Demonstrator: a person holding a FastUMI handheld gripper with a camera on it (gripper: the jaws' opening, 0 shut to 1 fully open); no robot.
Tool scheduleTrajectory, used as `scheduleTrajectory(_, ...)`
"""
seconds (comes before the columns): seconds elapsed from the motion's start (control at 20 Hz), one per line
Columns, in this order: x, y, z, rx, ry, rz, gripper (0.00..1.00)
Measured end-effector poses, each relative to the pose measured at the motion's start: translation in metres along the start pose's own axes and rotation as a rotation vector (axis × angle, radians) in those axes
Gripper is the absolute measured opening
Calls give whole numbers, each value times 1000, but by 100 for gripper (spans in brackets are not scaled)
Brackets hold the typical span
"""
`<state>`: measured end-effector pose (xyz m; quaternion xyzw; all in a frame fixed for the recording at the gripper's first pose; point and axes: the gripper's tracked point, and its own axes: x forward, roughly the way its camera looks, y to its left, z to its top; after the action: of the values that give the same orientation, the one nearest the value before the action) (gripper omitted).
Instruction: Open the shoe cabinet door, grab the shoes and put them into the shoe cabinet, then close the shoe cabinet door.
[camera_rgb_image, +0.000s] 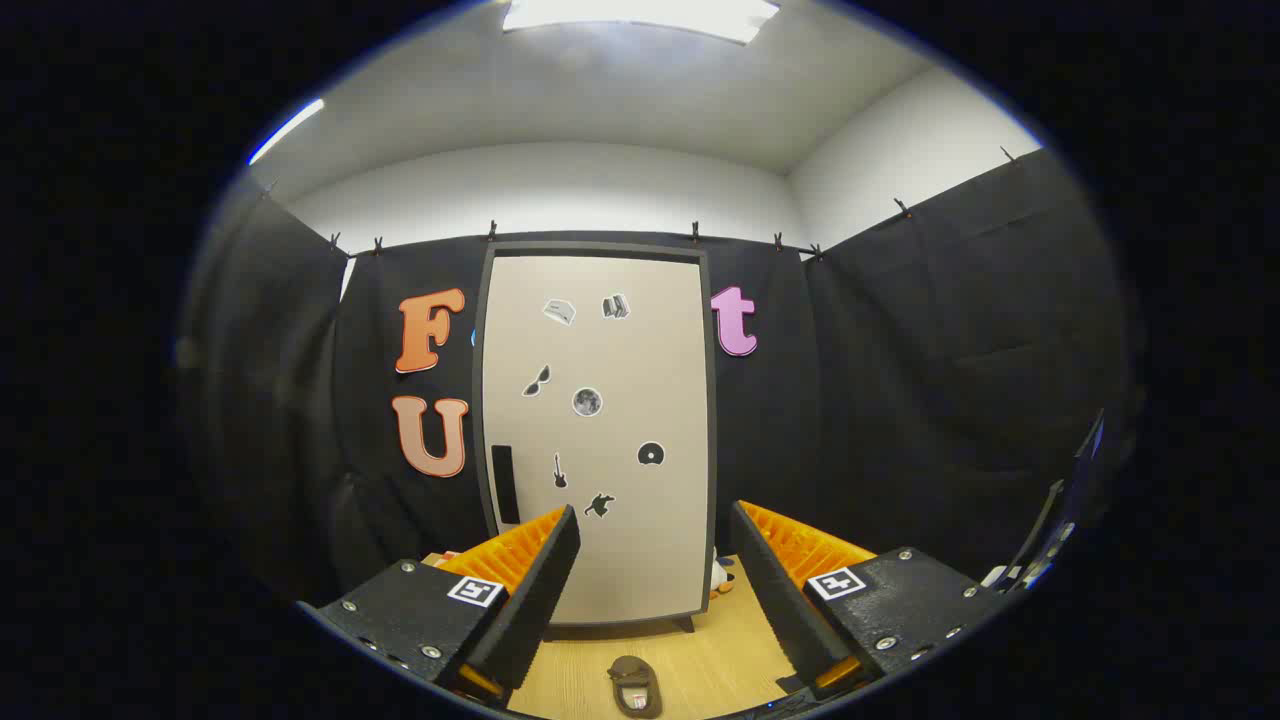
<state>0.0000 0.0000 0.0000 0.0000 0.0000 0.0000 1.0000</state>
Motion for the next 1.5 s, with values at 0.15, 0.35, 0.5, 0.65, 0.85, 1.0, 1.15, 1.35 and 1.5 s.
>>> scheduleTrajectory(0.15, 3, 0, -3, 2, 11, -6, 95)
scheduleTrajectory(0.35, 2, 2, -4, 20, 16, -6, 95)
scheduleTrajectory(0.5, 2, 0, -5, 17, 18, -12, 95)
scheduleTrajectory(0.65, 1, 0, -3, 18, 15, -14, 95)
scheduleTrajectory(0.85, 3, 4, -3, 22, 14, -9, 95)
scheduleTrajectory(1.0, 6, 10, -4, 28, 18, -2, 95)
scheduleTrajectory(1.15, 9, 18, -6, 33, 18, 4, 95)
scheduleTrajectory(1.35, 15, 38, -7, 34, 12, 21, 95)
scheduleTrajectory(1.5, 24, 60, -12, 37, 18, 33, 95)
